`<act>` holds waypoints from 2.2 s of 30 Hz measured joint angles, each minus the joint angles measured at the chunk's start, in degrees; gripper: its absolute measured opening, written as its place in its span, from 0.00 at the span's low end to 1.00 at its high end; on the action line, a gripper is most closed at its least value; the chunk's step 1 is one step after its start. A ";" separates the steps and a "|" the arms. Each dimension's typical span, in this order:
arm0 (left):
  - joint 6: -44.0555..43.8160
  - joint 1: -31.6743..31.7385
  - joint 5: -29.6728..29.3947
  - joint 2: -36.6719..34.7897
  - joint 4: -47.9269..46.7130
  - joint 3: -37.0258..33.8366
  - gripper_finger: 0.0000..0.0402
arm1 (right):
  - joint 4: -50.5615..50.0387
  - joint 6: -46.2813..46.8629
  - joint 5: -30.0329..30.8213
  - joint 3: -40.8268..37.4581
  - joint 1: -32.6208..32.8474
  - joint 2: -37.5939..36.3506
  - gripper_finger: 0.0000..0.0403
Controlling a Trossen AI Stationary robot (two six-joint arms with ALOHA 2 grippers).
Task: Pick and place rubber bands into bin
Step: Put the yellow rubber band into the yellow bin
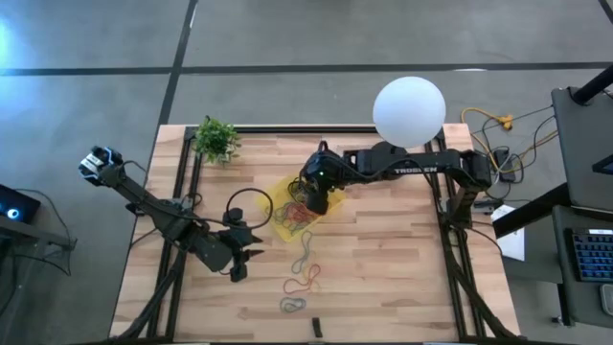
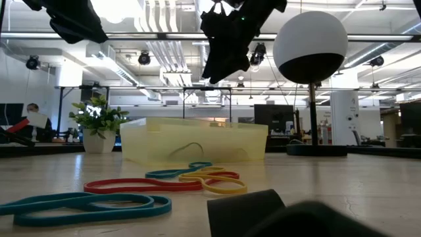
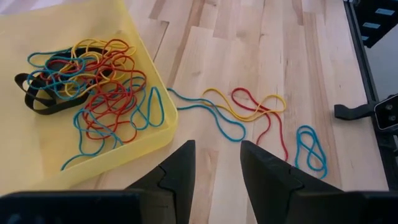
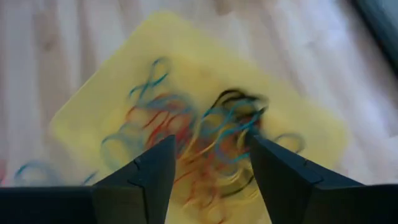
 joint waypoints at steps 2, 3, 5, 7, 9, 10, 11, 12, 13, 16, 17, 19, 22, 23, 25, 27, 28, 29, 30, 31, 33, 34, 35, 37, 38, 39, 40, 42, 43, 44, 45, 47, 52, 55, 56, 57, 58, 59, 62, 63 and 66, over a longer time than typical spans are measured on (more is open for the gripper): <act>0.37 0.00 0.00 0.04 0.02 -0.04 0.28 | -1.84 -0.05 -2.84 -0.01 0.78 0.00 0.49; 1.16 0.00 0.01 0.05 0.10 -0.09 0.28 | -2.84 -0.05 -4.21 -0.11 1.40 0.00 0.49; 3.98 0.02 0.22 0.79 0.74 -0.13 0.28 | -4.92 -0.05 -5.82 -0.37 3.07 0.00 0.49; 8.14 0.02 1.07 1.83 1.91 -0.20 0.28 | -6.66 -0.07 -5.91 -0.76 5.29 0.00 0.49; 11.83 0.03 3.07 3.02 4.44 -0.20 0.28 | -7.79 -0.07 -5.98 -1.33 7.57 0.00 0.49; 13.64 0.09 4.25 3.71 5.85 -0.20 0.28 | -8.02 0.03 -5.98 -1.71 8.85 0.00 0.48; 15.26 0.15 5.37 4.58 7.31 -0.20 0.28 | -7.89 0.47 -5.96 -2.11 10.18 0.00 0.48; 16.87 0.19 6.47 5.53 8.98 -0.20 0.28 | -7.84 1.00 -5.96 -2.55 11.56 0.00 0.48; 18.23 0.23 7.57 6.43 10.19 -0.20 0.28 | -7.89 1.47 -5.97 -2.98 13.02 0.00 0.48; 20.55 0.48 10.33 8.80 12.05 -0.20 0.28 | -7.45 3.03 -6.28 -4.32 17.56 0.00 0.49; 21.02 0.66 11.57 9.47 12.28 -0.20 0.28 | -7.47 3.77 -6.29 -4.67 19.03 0.00 0.49; 21.28 1.23 14.16 10.89 12.09 -0.20 0.28 | -7.21 5.43 -5.95 -5.36 21.53 0.00 0.48; 21.14 2.05 17.66 13.05 12.17 -0.20 0.28 | -6.83 9.24 -5.29 -6.34 24.52 0.00 0.48; 20.93 2.33 18.44 13.84 12.29 -0.20 0.28 | -6.70 11.01 -4.68 -6.67 25.45 0.00 0.47; 19.22 2.72 19.38 15.68 12.25 -0.10 0.28 | -5.67 14.21 -3.95 -7.49 27.14 0.00 0.47; 17.94 3.04 20.10 17.92 12.20 0.92 0.28 | -5.11 17.80 -2.69 -8.06 28.80 0.00 0.46; 17.74 3.06 20.58 19.04 12.27 1.78 0.28 | -5.09 19.31 -2.11 -8.34 29.66 0.00 0.46; 17.80 3.08 20.64 20.29 12.29 2.85 0.28 | -4.78 20.67 -1.48 -8.63 30.49 0.00 0.46; 18.07 3.08 20.70 21.58 12.31 4.15 0.28 | -4.59 21.77 -0.98 -8.90 31.32 0.00 0.46; 18.65 3.13 20.87 22.94 12.28 5.53 0.28 | -4.61 22.58 -0.47 -9.17 32.14 0.00 0.47; 20.91 3.16 21.11 25.71 12.41 8.61 0.28 | -4.57 23.99 0.41 -9.59 33.79 0.00 0.46; 22.33 3.18 21.11 26.98 12.34 10.01 0.28 | -4.51 24.74 0.69 -9.81 34.57 0.00 0.46; 23.70 3.29 21.13 28.23 12.35 11.37 0.28 | -4.49 25.40 1.19 -10.07 35.33 0.00 0.46; 25.68 3.77 21.38 30.27 12.35 13.40 0.28 | -4.46 26.91 2.08 -10.70 36.70 0.00 0.46; 26.09 4.18 21.43 31.00 12.20 14.14 0.28 | -4.46 27.92 2.57 -11.04 37.41 0.00 0.46; 26.35 4.69 21.44 31.64 12.02 14.75 0.28 | -4.36 29.04 3.29 -11.38 38.03 0.00 0.46; 26.70 5.24 21.44 32.19 12.00 15.21 0.28 | -4.36 30.03 3.71 -11.68 38.63 0.00 0.46; 27.21 6.31 21.50 32.93 11.77 15.57 0.28 | -4.36 32.02 4.87 -12.16 39.97 0.00 0.46; 27.35 6.94 21.56 33.26 11.73 15.72 0.28 | -4.31 32.85 5.12 -12.39 40.55 0.00 0.46; 27.61 7.61 21.71 33.64 11.80 15.91 0.28 | -4.31 33.78 5.72 -12.56 41.22 0.00 0.46; 28.13 8.23 22.16 33.86 11.84 15.98 0.28 | -4.29 34.76 6.30 -12.67 41.87 0.00 0.46; 29.57 9.24 22.76 34.42 11.74 16.07 0.28 | -4.29 36.49 7.73 -12.82 43.29 0.00 0.45; 34.40 10.67 24.44 34.88 11.83 16.36 0.28 | -4.27 41.25 11.30 -12.87 46.50 0.00 0.45; 37.03 11.12 24.52 34.88 11.69 16.48 0.28 | -4.29 44.66 13.57 -12.87 48.37 0.00 0.45; 37.71 11.28 24.57 34.88 11.67 16.61 0.28 | -4.28 45.71 14.44 -12.88 48.99 0.00 0.45; 38.25 11.32 24.86 34.88 11.75 16.85 0.28 | -4.34 46.86 15.39 -12.90 49.55 0.00 0.45; 39.06 11.38 25.20 34.88 11.87 17.15 0.28 | -4.35 47.99 16.26 -12.90 50.03 0.00 0.45; 39.80 11.38 25.29 34.86 12.10 17.28 0.28 | -4.33 49.12 17.15 -12.90 50.59 0.00 0.45; 41.30 11.32 25.46 34.86 12.17 17.44 0.28 | -4.35 52.32 20.09 -12.90 51.98 0.00 0.45; 41.89 11.32 25.46 34.86 12.32 17.50 0.28 | -4.35 53.25 21.24 -12.90 52.36 0.00 0.45; 42.83 11.32 25.45 34.94 14.65 17.59 0.28 | -4.36 55.75 24.98 -12.90 53.27 0.00 0.45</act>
